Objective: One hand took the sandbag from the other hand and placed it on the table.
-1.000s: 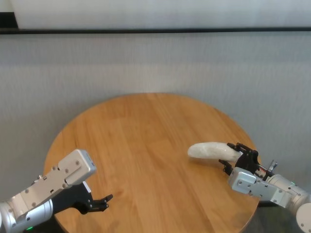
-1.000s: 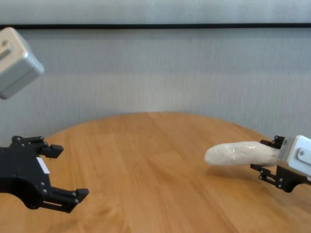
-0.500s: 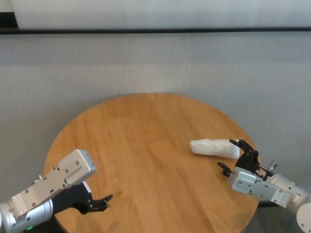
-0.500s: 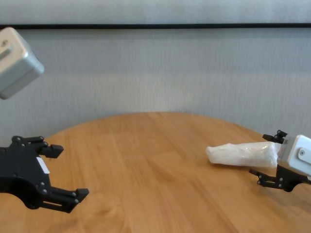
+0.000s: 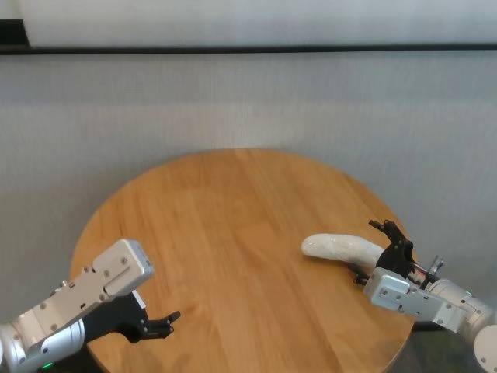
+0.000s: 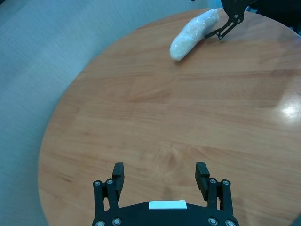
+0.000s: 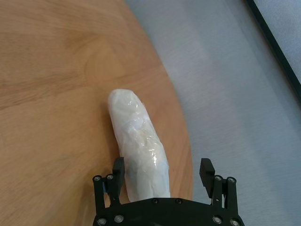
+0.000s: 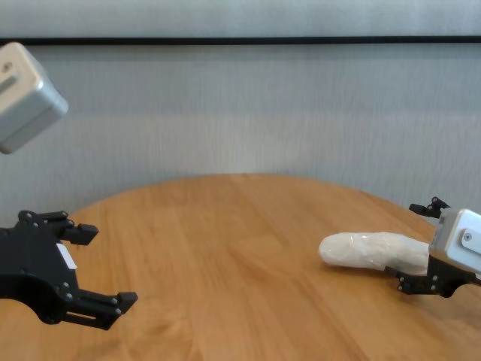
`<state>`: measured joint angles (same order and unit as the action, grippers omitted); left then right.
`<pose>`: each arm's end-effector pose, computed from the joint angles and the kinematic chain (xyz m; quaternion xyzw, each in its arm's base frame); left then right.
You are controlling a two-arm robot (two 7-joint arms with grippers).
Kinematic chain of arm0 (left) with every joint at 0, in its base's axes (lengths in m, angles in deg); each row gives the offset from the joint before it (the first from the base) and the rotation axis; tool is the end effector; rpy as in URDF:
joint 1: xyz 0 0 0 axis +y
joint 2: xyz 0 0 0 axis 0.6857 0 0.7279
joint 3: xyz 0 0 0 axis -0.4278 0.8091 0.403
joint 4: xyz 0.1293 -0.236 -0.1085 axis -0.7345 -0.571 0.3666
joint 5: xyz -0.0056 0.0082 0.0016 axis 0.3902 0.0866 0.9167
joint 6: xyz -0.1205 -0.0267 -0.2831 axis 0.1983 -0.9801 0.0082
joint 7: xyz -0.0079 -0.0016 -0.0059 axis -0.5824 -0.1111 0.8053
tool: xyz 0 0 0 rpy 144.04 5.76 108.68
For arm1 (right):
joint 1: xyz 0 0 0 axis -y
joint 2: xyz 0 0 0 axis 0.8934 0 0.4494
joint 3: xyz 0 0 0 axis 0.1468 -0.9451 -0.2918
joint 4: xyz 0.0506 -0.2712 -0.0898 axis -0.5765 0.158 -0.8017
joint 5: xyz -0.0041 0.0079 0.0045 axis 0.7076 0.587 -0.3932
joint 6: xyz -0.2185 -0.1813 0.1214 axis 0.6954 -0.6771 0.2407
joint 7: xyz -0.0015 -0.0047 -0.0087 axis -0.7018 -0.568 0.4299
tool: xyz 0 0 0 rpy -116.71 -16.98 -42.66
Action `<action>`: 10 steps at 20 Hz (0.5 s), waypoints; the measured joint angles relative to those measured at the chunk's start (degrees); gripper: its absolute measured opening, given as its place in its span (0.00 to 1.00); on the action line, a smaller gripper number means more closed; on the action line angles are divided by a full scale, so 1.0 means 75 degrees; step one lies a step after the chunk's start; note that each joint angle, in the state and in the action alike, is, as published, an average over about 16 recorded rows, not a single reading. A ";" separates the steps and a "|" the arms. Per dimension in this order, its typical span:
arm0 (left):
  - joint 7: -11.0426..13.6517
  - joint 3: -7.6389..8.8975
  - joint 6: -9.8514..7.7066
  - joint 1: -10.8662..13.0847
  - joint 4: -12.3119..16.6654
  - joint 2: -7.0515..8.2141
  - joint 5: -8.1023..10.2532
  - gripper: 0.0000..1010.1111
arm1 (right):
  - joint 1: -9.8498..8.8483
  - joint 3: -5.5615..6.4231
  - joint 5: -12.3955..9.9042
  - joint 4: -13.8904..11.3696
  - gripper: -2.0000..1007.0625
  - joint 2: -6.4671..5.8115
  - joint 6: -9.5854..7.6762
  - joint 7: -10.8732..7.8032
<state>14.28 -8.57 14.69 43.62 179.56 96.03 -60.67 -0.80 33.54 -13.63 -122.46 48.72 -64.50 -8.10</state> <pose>0.3091 0.0555 -0.2268 0.2974 -0.1297 0.3619 0.8740 0.4224 -0.0738 -0.3503 -0.3242 -0.3749 -0.3901 0.7760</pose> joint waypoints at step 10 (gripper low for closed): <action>0.0000 0.0000 0.0000 0.0000 0.0000 0.0000 0.0000 0.99 | -0.0315 0.0194 -0.0527 -0.0962 1.00 -0.0235 -0.0015 -0.0513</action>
<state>14.28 -8.57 14.69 43.62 179.56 96.03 -60.67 -3.16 35.00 -17.58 -129.67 46.96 -64.62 -11.95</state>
